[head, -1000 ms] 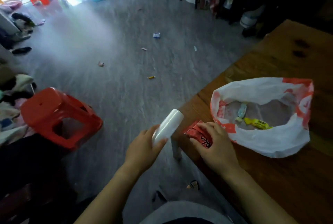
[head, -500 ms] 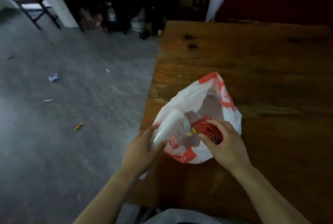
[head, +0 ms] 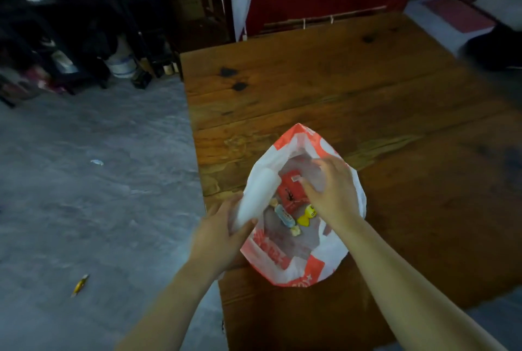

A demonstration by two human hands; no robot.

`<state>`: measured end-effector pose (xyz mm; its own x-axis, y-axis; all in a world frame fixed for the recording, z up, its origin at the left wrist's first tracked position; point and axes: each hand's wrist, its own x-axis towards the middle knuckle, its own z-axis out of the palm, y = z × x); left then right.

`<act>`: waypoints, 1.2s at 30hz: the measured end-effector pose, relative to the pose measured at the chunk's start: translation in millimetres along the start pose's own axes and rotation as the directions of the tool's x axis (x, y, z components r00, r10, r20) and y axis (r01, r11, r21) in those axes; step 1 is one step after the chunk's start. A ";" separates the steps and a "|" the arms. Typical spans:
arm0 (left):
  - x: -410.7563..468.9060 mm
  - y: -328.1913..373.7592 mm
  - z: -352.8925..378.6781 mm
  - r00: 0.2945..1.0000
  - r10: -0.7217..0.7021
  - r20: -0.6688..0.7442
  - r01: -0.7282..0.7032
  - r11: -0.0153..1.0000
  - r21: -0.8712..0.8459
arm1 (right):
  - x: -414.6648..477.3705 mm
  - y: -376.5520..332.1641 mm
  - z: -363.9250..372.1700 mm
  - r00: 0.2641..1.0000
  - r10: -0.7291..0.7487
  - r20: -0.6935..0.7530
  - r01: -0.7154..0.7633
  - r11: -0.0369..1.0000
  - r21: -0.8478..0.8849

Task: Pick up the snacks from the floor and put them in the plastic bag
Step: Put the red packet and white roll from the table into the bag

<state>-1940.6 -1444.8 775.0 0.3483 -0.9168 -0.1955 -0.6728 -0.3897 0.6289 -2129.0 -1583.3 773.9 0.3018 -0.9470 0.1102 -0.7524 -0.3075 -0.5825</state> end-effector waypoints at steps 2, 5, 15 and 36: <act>0.3 2.3 4.3 1.000 -0.011 0.012 0.012 1.000 -0.012 | 0.7 17.9 -11.2 0.997 0.022 -0.077 -0.027 0.998 -0.063; -0.1 10.1 12.4 0.998 -0.034 0.052 0.035 0.999 -0.027 | -3.2 46.1 -27.5 0.986 0.134 -0.103 -0.148 0.977 -0.154; 0.0 56.8 53.9 0.994 0.001 0.113 -0.003 1.000 0.019 | -22.1 85.4 -65.3 0.976 0.212 0.044 -0.216 0.961 0.172; 26.4 95.2 81.4 0.989 0.101 -0.111 -0.095 0.994 0.055 | 25.6 105.3 -84.7 0.984 -0.002 0.178 -0.033 0.981 0.191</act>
<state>-2048.6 -1513.2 768.4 0.3489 -0.9360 -0.0466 -0.7378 -0.3050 0.6022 -2250.1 -1647.8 783.5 0.4029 -0.9146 -0.0341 -0.6362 -0.2531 -0.7288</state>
